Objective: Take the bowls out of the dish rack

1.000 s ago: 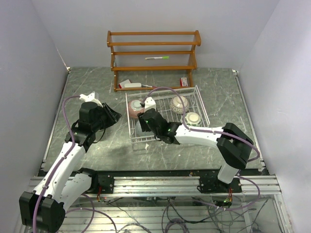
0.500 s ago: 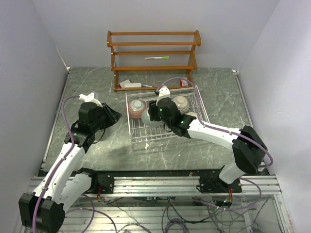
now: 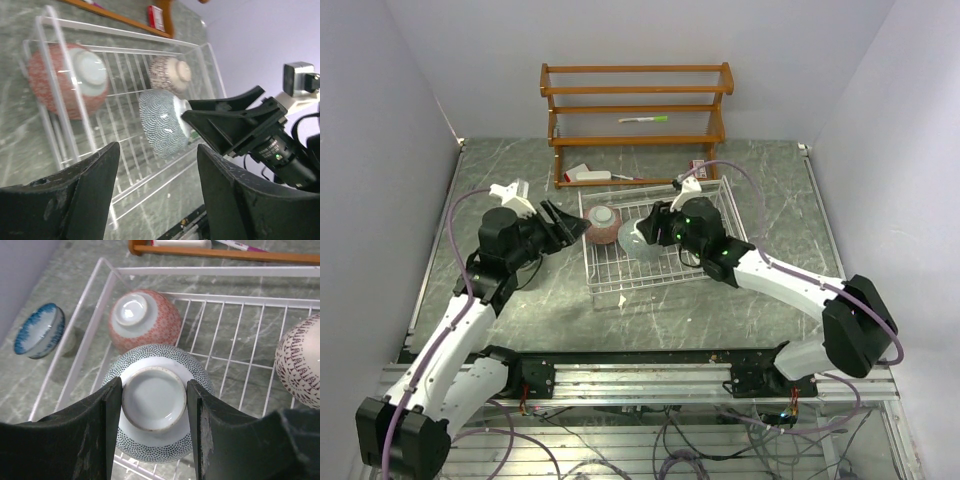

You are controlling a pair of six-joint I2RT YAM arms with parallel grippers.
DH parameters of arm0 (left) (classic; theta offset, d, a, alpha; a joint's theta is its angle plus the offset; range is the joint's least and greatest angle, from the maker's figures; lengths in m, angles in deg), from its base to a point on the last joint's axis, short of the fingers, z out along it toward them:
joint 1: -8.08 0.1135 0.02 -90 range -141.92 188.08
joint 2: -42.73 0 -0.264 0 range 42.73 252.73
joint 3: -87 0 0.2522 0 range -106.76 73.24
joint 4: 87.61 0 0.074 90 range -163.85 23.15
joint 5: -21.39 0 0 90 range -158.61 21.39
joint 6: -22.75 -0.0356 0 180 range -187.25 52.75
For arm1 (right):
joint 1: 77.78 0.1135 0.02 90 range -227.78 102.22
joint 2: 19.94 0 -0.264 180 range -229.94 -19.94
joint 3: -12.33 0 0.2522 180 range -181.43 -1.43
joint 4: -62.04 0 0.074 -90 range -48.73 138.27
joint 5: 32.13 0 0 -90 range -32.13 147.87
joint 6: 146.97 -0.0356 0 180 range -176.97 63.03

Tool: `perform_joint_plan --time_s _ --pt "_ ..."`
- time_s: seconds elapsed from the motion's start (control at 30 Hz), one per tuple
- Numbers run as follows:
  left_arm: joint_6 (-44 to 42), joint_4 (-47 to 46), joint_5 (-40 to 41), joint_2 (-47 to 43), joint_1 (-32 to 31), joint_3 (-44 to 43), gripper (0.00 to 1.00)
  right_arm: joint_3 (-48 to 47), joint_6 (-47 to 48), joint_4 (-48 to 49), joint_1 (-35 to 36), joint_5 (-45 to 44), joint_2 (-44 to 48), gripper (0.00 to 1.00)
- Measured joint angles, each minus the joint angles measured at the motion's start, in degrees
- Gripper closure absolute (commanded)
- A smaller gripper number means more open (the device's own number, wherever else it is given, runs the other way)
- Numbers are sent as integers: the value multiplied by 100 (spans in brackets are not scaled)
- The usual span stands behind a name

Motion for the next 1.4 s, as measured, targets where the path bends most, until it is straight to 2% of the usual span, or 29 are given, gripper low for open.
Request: perform_joint_plan --time_s 0.17,0.43,0.6,0.97,1.4 --pt "256 -632 -127 365 -450 0 19 101 -238 264 -192 444 243 100" --pt "802 -1930 -116 1045 -1064 251 21 260 -592 568 -540 925 520 100" --pt "1139 -2710 -50 1309 -1187 627 27 260 -763 629 -726 1139 636 100" --pt "1652 -4476 -28 1604 -1419 1001 30 391 -1084 942 -883 1637 745 100" --pt "2055 -5541 -83 2090 -1453 1086 33 522 -1508 1405 -977 2105 743 100"
